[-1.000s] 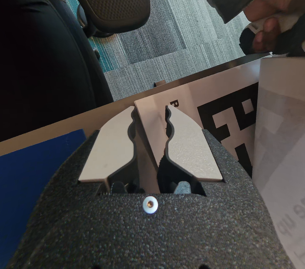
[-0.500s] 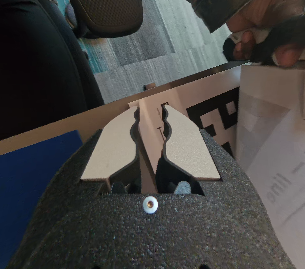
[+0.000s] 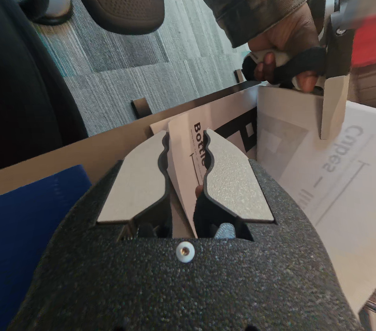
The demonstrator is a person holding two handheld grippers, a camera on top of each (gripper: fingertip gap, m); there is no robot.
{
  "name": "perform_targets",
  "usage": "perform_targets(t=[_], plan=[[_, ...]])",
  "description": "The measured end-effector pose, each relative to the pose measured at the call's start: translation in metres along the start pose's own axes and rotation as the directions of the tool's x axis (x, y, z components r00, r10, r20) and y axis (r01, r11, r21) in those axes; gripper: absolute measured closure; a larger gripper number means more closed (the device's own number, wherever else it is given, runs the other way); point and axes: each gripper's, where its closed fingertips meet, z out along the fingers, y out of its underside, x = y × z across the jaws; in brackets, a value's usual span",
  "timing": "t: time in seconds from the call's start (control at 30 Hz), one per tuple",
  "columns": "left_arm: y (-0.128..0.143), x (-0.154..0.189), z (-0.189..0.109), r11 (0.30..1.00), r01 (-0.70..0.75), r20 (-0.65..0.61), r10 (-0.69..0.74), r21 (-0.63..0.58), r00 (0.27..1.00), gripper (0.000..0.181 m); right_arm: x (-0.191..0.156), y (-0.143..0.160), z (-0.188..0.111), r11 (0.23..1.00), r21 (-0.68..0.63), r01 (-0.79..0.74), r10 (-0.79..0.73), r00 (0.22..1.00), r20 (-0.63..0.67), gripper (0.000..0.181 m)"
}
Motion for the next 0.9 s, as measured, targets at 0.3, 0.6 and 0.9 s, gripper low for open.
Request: perform_targets(t=[0.3,0.6,0.9], plan=[[0.0,0.0,0.0,1.0,0.0,-0.001,0.0,0.001,1.0,0.17,-0.007,-0.001,0.007,1.0,-0.01,0.0,0.0,1.0,0.012,0.147],[-0.003,-0.002,-0.001,1.0,0.001,0.014,-0.002,0.022,1.0,0.17,-0.005,0.009,0.006,0.994,-0.101,0.041,-0.047,0.997,-0.059,0.166],[-0.02,-0.008,-0.009,0.991,-0.083,0.125,0.07,0.104,0.99,0.17,0.02,0.005,-0.007,0.992,-0.115,-0.045,0.032,0.993,-0.111,0.181]])
